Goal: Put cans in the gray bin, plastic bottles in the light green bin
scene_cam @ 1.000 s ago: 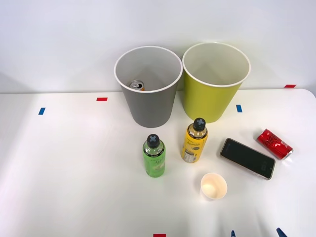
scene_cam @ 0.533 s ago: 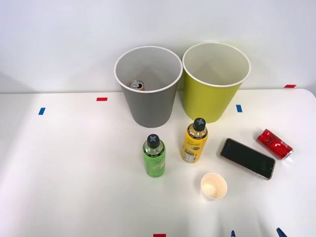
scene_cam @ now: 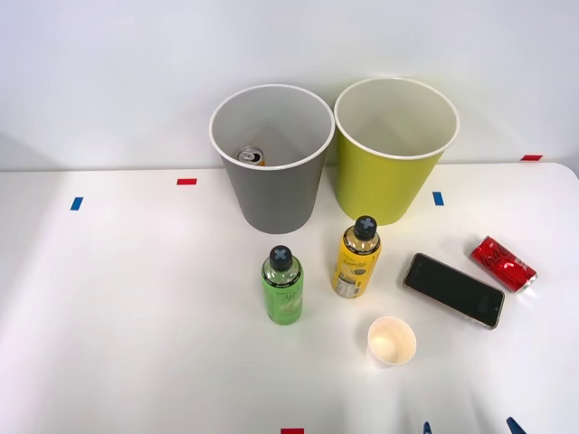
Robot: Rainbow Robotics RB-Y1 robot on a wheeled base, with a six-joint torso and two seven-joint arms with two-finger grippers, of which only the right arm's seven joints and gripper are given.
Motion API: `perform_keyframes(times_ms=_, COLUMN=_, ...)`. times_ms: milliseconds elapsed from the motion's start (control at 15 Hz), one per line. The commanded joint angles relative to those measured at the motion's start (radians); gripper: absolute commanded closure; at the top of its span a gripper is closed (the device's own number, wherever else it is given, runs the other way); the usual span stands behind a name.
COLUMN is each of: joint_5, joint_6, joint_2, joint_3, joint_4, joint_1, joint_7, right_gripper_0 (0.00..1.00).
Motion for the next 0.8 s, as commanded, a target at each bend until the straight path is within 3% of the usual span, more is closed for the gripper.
perform_keyframes(times_ms=67, joint_5=0.0, joint_6=0.0, joint_2=0.0, joint_3=0.0, joint_4=0.0, joint_1=0.0, joint_7=0.0, right_gripper_0=0.0)
perform_keyframes(times_ms=800, joint_5=0.0, joint_6=0.0, joint_2=0.0, joint_3=0.0, joint_4=0.0, joint_1=0.0, joint_7=0.0, right_gripper_0=0.0)
